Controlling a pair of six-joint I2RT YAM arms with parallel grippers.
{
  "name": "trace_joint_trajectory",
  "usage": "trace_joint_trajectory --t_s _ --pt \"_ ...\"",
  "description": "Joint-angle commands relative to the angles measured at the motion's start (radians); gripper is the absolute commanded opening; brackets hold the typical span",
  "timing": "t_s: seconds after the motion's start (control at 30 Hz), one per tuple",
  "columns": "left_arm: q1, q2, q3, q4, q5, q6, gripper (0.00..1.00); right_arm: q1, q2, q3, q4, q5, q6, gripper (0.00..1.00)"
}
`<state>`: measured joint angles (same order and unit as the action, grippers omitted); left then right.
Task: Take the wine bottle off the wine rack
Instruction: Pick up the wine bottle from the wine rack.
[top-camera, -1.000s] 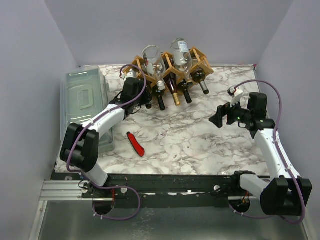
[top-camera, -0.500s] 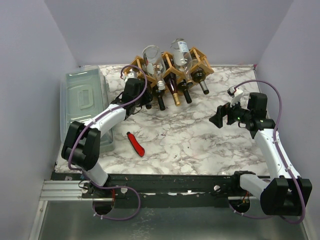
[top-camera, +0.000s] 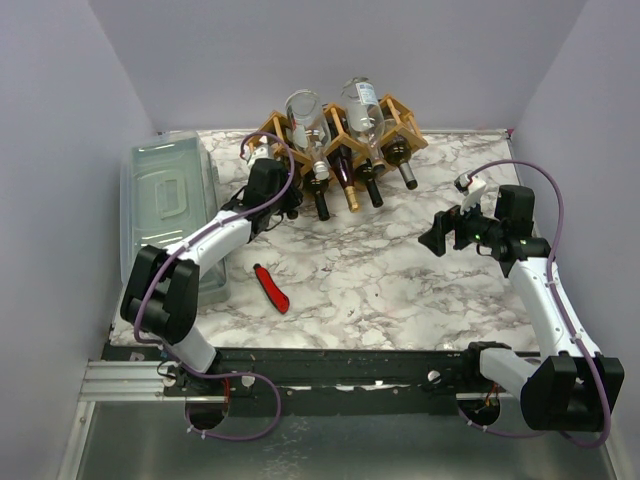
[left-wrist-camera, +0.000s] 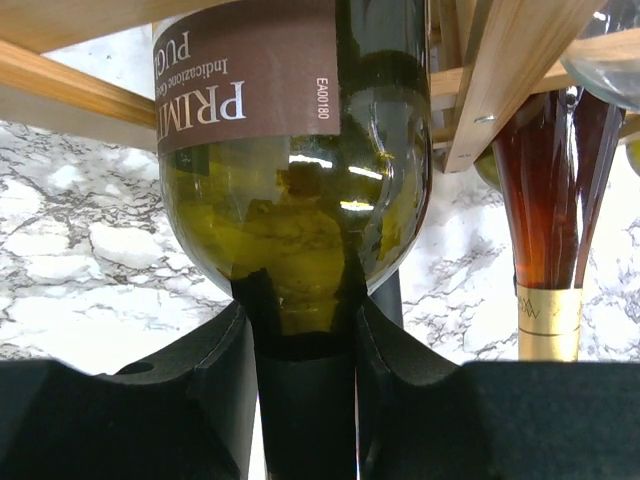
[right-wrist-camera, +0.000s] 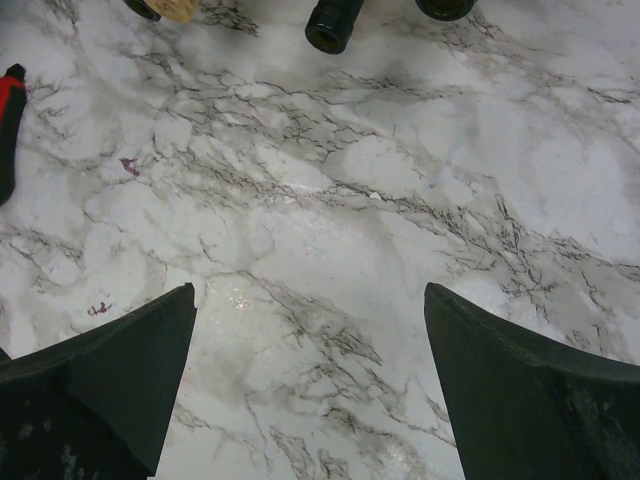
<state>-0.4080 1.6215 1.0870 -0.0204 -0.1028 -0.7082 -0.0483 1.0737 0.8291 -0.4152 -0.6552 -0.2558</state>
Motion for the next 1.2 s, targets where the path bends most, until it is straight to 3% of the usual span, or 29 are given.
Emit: trace_joint_trajectory --t_s 0.0,1.17 --pt "-0.003 -0.081 -0.036 -0.005 -0.05 0.059 0.0 0.005 0.0 0.022 -0.022 0.021 -0.011 1.0" --pt "-0.006 -0.412 -0.265 -0.124 0.057 0.028 0.0 0.004 -0.014 0.018 -0.019 0.016 -0.011 1.0"
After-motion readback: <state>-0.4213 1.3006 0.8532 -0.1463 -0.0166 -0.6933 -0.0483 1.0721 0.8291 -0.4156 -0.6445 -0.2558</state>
